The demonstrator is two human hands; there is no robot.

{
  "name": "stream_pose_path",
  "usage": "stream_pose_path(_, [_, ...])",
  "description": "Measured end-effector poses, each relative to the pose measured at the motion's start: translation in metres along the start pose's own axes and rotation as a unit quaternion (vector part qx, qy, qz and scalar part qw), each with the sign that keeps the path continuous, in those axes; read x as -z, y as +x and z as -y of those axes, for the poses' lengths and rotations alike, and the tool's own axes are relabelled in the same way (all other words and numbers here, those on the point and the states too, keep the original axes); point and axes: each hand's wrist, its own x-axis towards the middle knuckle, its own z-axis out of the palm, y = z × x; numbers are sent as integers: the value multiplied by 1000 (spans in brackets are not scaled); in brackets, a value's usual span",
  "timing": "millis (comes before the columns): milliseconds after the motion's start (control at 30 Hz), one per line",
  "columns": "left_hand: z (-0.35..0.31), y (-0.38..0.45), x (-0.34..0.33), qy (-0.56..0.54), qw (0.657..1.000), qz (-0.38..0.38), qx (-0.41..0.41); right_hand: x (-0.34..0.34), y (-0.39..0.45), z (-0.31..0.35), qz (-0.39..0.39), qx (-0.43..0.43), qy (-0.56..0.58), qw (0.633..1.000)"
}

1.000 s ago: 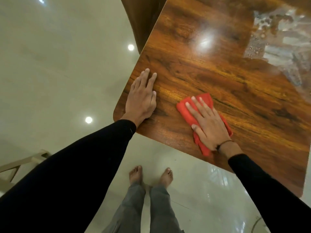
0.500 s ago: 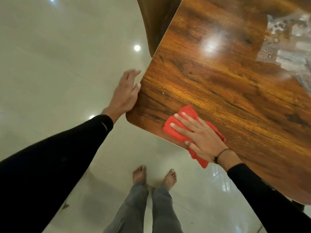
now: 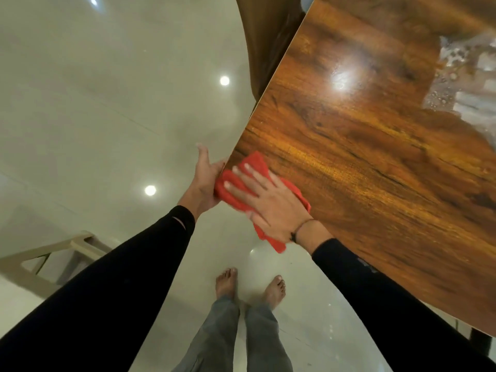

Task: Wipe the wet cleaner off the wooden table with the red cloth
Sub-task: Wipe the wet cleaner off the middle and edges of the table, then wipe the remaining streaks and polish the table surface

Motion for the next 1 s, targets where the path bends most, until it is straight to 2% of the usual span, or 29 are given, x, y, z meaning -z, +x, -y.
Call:
stream_pose_path(67, [-1, 3, 0, -29, 999, 17, 10, -2, -27, -19, 29, 45, 1, 999])
stream_pose_path(133, [2, 8, 1, -61, 997, 42, 21, 5, -44, -43, 41, 29, 6, 999])
stream_pose_path(233, [2, 11, 5, -61, 997, 45, 21, 16, -27, -73, 7, -101, 29, 994])
stream_pose_path(333, [3, 13, 10, -57, 998, 29, 19, 26, 32, -79, -47, -222, 32, 973])
stream_pose_path(400, [3, 10, 8, -65, 997, 33, 16, 29, 68, -72, -48, -257, 33, 965])
stream_pose_path(467, [4, 6, 6, -82, 996, 40, 18, 27, 84, -60, -33, -227, 23, 973])
stream_pose_path(533, [4, 1, 7, -101, 994, 30, 19, 20, 78, -39, -21, -148, -4, 989])
stream_pose_path(633, [7, -10, 18, -105, 994, -27, 6, 6, 44, -2, -22, -67, 15, 997])
stream_pose_path(700, [4, -21, 24, -33, 996, -83, -4, 0, 13, 14, -12, -40, 24, 999])
stream_pose_path(800, [-11, -39, 20, 132, 972, -183, -61, 0, -33, 24, -15, -34, -66, 997])
stream_pose_path(867, [-19, -49, 11, 224, 925, -269, -146, 10, -59, 19, -13, -94, -48, 994])
stream_pose_path(933, [-25, -60, -7, 257, 885, -329, -207, 26, -83, 11, -44, -204, 40, 977])
stream_pose_path(1000, [-28, -69, -34, 266, 883, -309, -234, 44, -108, 0, -114, -323, 146, 928])
